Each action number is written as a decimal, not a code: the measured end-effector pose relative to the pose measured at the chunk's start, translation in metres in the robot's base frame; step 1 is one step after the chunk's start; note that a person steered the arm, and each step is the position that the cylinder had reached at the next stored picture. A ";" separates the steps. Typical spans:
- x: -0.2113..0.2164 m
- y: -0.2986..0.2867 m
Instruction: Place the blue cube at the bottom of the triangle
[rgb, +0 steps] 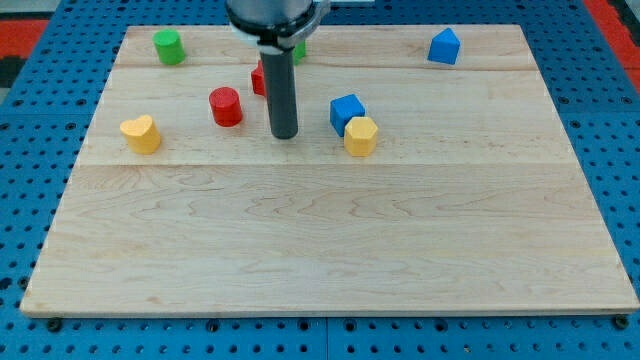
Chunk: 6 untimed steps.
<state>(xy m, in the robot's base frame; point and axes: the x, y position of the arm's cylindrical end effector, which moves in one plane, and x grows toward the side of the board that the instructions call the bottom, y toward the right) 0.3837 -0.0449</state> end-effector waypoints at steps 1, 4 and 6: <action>-0.035 0.014; -0.031 0.074; -0.051 0.133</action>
